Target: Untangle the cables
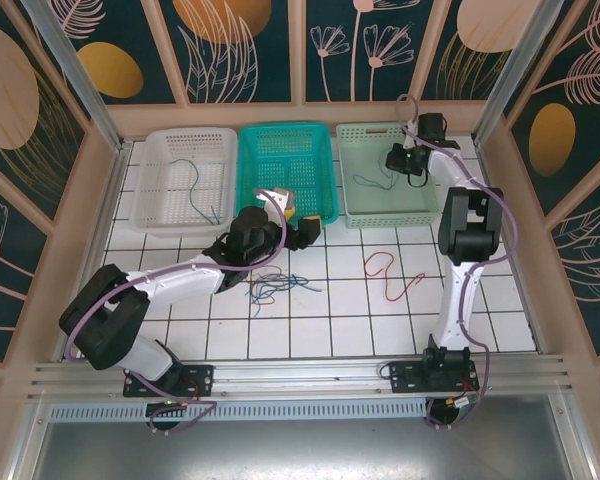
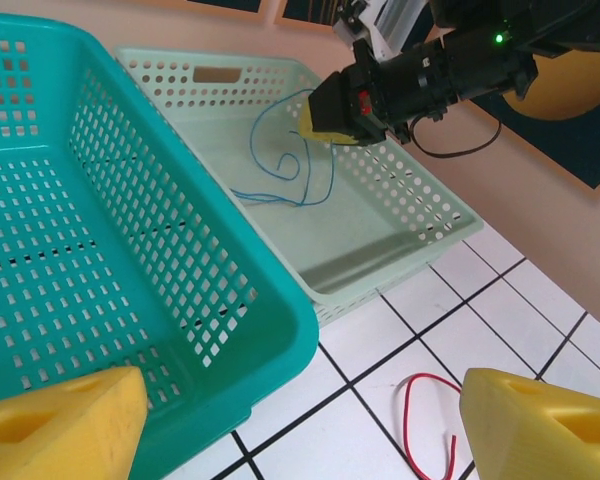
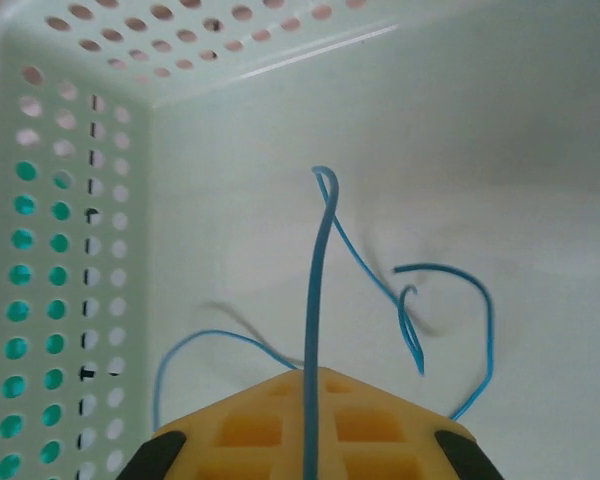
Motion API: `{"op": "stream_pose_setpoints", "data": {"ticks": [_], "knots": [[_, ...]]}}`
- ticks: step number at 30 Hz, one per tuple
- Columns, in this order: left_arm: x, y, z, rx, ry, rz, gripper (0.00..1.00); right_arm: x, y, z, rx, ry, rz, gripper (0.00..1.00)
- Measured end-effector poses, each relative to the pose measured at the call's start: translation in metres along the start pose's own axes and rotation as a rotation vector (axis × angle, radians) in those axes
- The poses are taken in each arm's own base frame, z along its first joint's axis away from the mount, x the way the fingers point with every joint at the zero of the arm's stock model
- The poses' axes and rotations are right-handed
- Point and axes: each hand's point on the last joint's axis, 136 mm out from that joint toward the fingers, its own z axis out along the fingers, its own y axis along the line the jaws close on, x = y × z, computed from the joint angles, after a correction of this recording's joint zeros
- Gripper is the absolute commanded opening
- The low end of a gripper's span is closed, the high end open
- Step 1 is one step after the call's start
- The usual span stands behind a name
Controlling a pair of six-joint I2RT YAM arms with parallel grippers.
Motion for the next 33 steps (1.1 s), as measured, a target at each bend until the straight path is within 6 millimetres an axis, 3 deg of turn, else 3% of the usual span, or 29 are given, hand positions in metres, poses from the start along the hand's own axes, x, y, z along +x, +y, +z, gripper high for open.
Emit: {"op": "stream_pose_setpoints", "data": {"ticks": [2,10,14,19,23,28,30,33], "knots": [[0.0,0.001,0.0,-0.005,0.002,0.003,0.82,-0.001,-0.002,0.004,0.003,0.006,-0.006,0.49],[0.007,0.01,0.0,-0.049,0.023,0.008,0.82,-0.009,0.002,-0.004,0.009,-0.008,-0.031,0.77],[0.017,0.02,-0.001,-0.101,0.06,0.02,0.81,-0.003,0.009,-0.033,0.035,-0.021,-0.023,0.79],[0.025,0.025,0.0,-0.117,0.097,0.048,0.78,-0.001,0.024,-0.095,0.084,-0.099,-0.016,0.91],[0.029,0.022,0.01,-0.107,0.142,0.088,0.74,0.008,0.037,-0.139,0.089,-0.164,-0.027,0.92],[0.032,0.018,0.018,-0.09,0.171,0.123,0.72,0.037,0.039,-0.167,0.112,-0.186,-0.004,0.87],[0.035,0.017,0.018,-0.086,0.181,0.125,0.72,0.062,0.036,-0.175,0.133,-0.177,0.029,0.8],[0.037,0.017,0.018,-0.082,0.186,0.126,0.72,0.106,0.034,-0.186,0.152,-0.153,0.099,0.78]]}}
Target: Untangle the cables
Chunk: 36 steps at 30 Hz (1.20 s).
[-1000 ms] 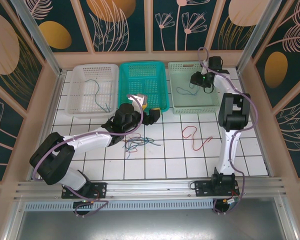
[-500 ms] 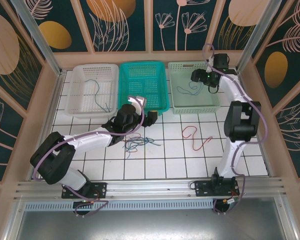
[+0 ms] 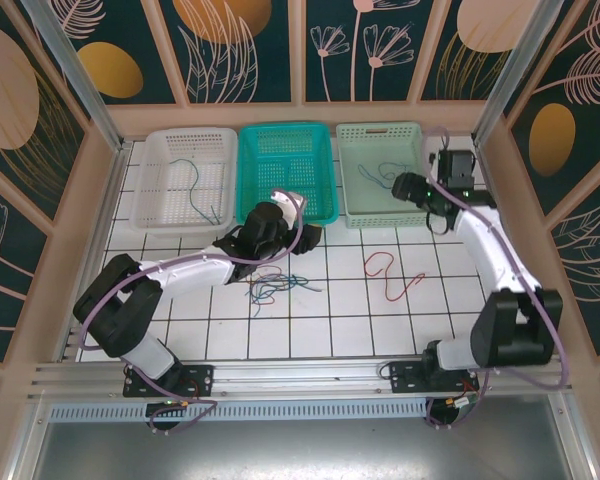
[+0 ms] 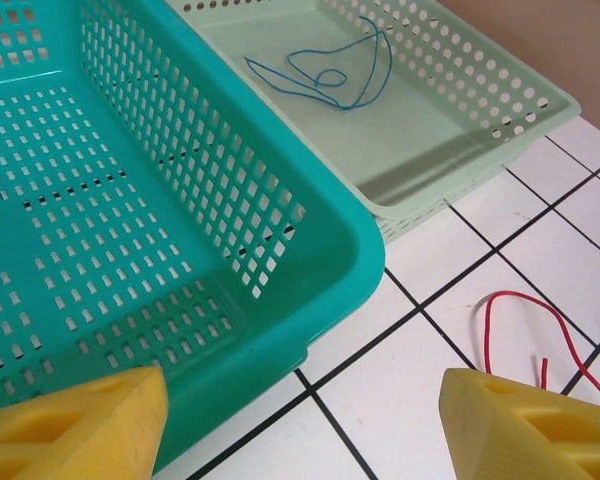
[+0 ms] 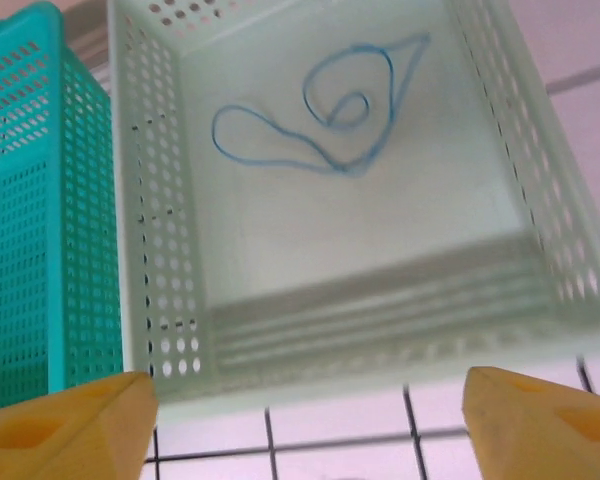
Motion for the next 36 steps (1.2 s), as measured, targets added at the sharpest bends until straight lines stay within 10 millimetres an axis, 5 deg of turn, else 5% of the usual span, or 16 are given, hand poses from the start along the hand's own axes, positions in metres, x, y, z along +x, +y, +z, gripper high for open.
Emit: {"op": "stream_pose_setpoints", "data": {"ticks": [5,9,18,36], "knots": [[-0.001,-0.005,0.0,0.024,0.002,0.001,0.72,0.09,-0.005,-0.02,0.023,0.106,0.109,0.77],[0.0,-0.007,0.002,0.032,0.008,0.007,0.7,0.125,-0.018,-0.035,0.046,0.134,0.225,0.76],[0.007,-0.015,0.007,0.059,0.028,0.024,0.71,0.168,-0.04,-0.036,0.14,0.249,0.342,0.72],[0.01,-0.015,0.011,0.062,0.037,0.05,0.71,0.19,-0.069,-0.024,0.254,0.307,0.411,0.65]]}}
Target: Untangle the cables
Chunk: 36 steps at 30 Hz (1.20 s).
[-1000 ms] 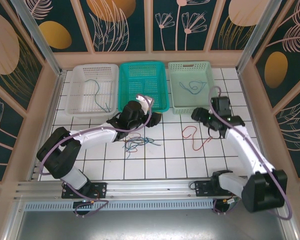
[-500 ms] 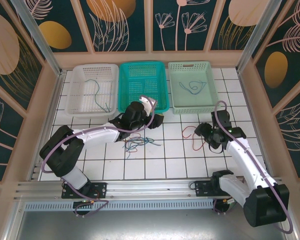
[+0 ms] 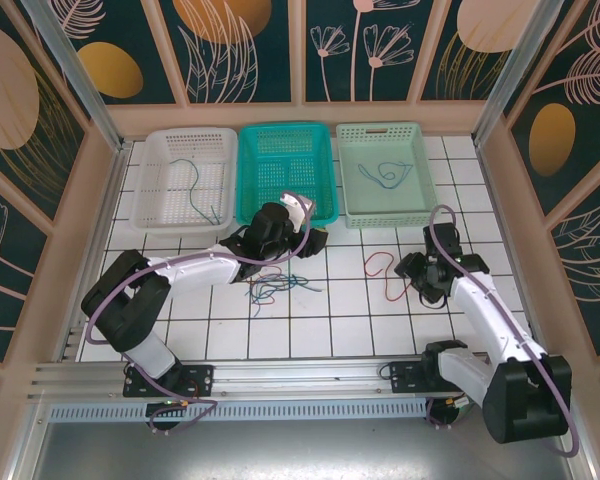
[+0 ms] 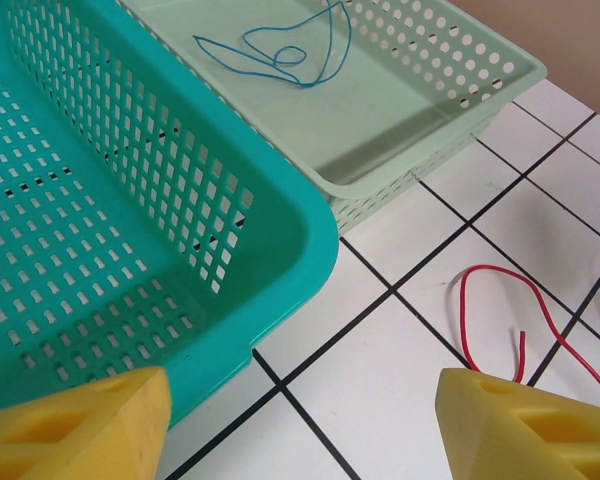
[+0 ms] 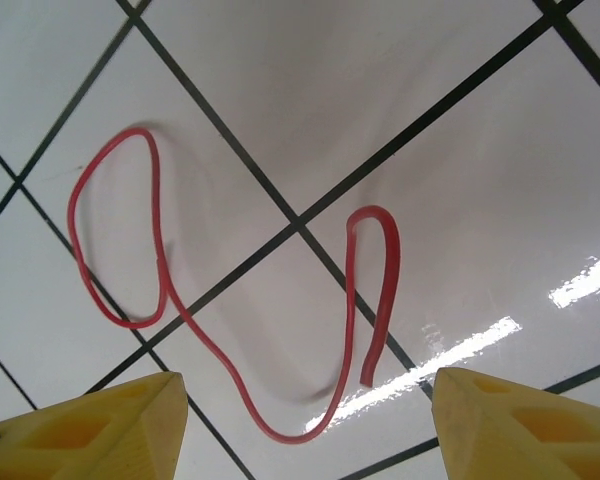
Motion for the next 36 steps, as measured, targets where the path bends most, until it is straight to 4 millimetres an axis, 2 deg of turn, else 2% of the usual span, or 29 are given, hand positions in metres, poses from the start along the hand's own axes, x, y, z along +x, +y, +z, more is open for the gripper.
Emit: {"op": "stream_pose_setpoints", "data": {"ticks": [3,4,5,7,9,14,17,22,29,32,36], "knots": [[0.0,0.0,0.0,0.0,0.0,0.001,0.71,-0.001,-0.002,0.01,0.014,0.009,0.007,0.56],[0.0,0.0,0.0,0.0,0.0,0.003,0.71,-0.003,-0.004,0.013,0.021,0.011,0.011,0.5],[0.0,0.0,0.0,0.0,0.001,0.004,0.71,-0.004,-0.005,0.014,0.025,0.01,0.013,0.42],[0.0,0.0,0.0,-0.001,0.001,0.007,0.71,-0.009,-0.006,0.015,0.031,-0.008,0.017,0.19],[0.0,0.0,0.0,-0.001,0.001,0.007,0.71,-0.013,-0.005,0.014,0.024,-0.032,0.018,0.0],[0.002,0.001,0.002,-0.002,0.007,0.007,0.71,-0.025,0.0,-0.001,-0.004,-0.114,0.003,0.0],[0.003,0.001,0.004,-0.002,0.009,0.007,0.71,-0.032,0.01,-0.016,-0.033,-0.167,-0.038,0.0],[-0.002,-0.005,0.004,0.028,0.002,0.013,0.71,-0.035,0.049,-0.054,-0.156,-0.257,-0.166,0.0],[-0.009,-0.015,0.011,0.083,-0.014,0.021,0.73,-0.055,0.097,-0.119,-0.338,-0.385,-0.264,0.0],[-0.009,-0.017,0.02,0.098,-0.009,0.007,0.73,-0.06,0.111,-0.138,-0.396,-0.421,-0.292,0.0],[-0.014,-0.024,0.024,0.14,-0.031,-0.054,0.75,-0.063,0.124,-0.15,-0.452,-0.443,-0.317,0.0]]}}
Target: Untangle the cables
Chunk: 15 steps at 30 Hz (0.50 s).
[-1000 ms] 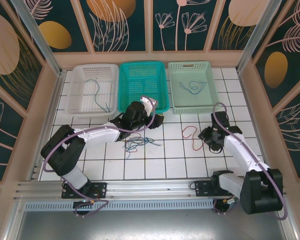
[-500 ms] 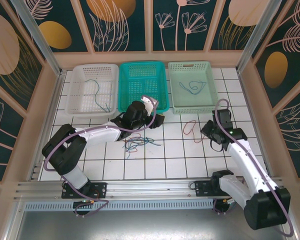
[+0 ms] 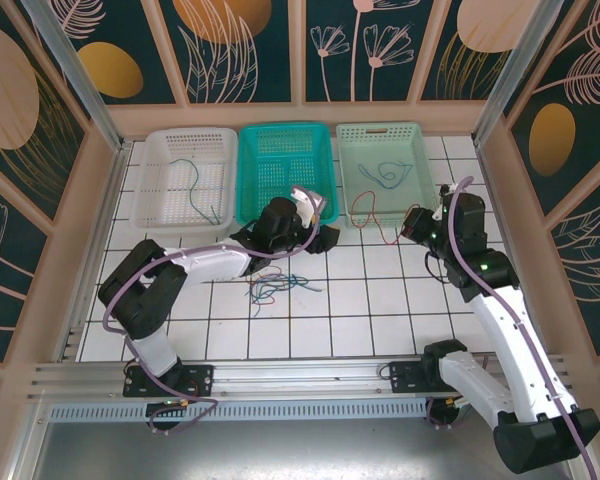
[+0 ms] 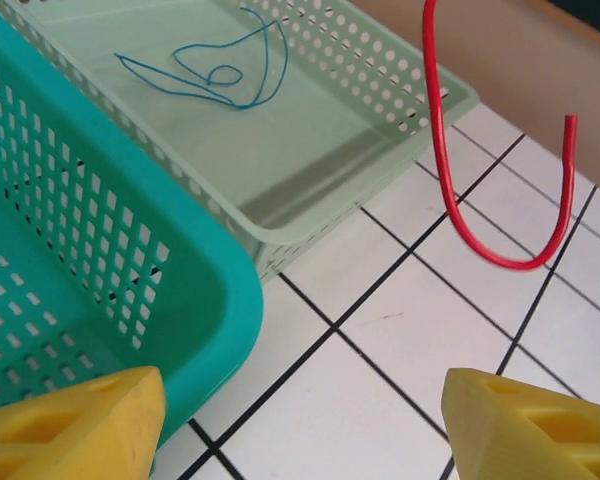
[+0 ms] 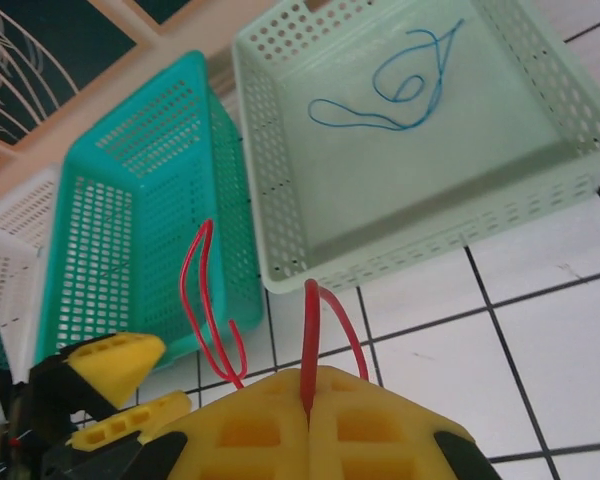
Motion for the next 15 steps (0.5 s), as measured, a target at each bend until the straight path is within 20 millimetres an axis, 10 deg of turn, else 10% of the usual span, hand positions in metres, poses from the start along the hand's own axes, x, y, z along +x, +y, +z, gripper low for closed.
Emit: {"op": "stream_pose_setpoints", "data": {"ticks": [15], "knots": [[-0.056,-0.042,-0.007,0.279,-0.246,-0.284,0.7,-0.019,0.035,-0.004,-0.166,-0.064,-0.009,0.0]]}}
